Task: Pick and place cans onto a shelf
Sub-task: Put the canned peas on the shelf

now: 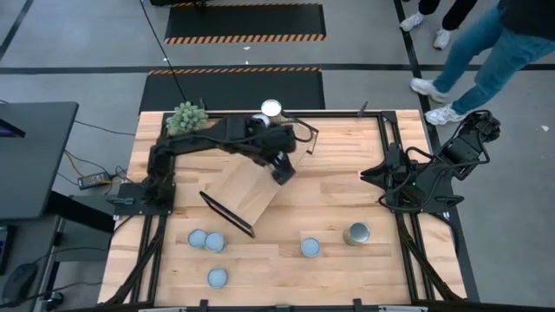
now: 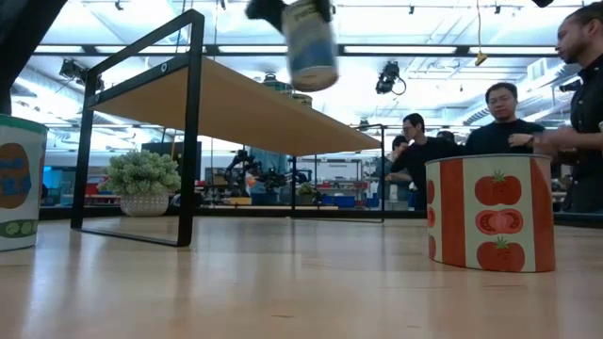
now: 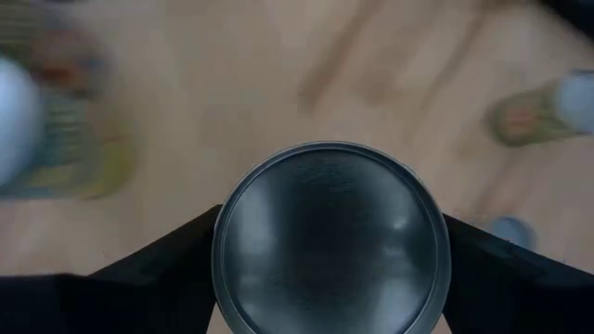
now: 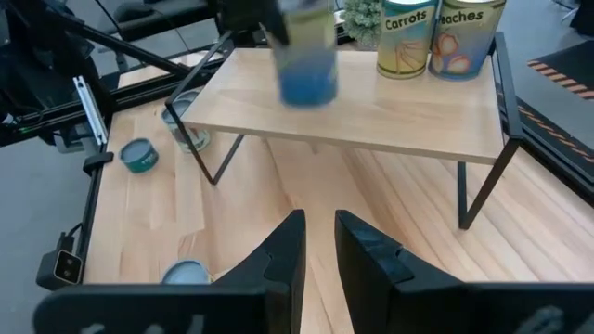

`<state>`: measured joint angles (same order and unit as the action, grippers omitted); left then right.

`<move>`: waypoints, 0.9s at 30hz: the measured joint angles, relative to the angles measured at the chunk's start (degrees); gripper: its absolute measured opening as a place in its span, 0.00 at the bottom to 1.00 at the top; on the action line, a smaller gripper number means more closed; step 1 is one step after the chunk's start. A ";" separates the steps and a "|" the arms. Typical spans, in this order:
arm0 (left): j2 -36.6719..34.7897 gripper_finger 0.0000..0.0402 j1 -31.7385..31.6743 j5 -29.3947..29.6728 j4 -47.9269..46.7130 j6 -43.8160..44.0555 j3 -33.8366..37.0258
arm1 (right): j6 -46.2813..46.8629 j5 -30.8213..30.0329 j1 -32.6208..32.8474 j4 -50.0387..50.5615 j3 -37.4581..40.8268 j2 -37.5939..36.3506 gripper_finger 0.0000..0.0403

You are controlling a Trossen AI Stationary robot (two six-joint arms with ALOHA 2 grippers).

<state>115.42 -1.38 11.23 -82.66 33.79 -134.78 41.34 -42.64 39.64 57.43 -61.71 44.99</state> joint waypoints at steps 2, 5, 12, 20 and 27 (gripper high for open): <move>-1.15 0.79 -0.35 2.79 -2.43 -1.08 0.00 | -0.17 -0.46 0.00 0.00 0.00 0.00 0.17; -2.13 0.79 -0.72 5.35 -4.85 -2.62 0.02 | -0.21 -1.30 0.00 0.00 0.00 0.00 0.17; -3.56 0.79 -1.01 11.15 -7.42 -8.80 2.95 | 0.24 -1.26 0.00 -0.36 0.00 -0.02 0.17; -11.68 0.79 -4.09 11.42 -3.89 -11.31 19.13 | 0.51 -1.26 -0.02 -1.27 0.00 -0.02 0.17; -23.30 0.79 -7.88 7.94 8.78 -2.47 36.13 | 0.16 -1.28 0.00 -1.33 0.00 -0.02 0.17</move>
<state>92.13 -9.25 19.17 -73.88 31.32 -98.66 41.50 -43.92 39.63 56.10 -61.71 44.97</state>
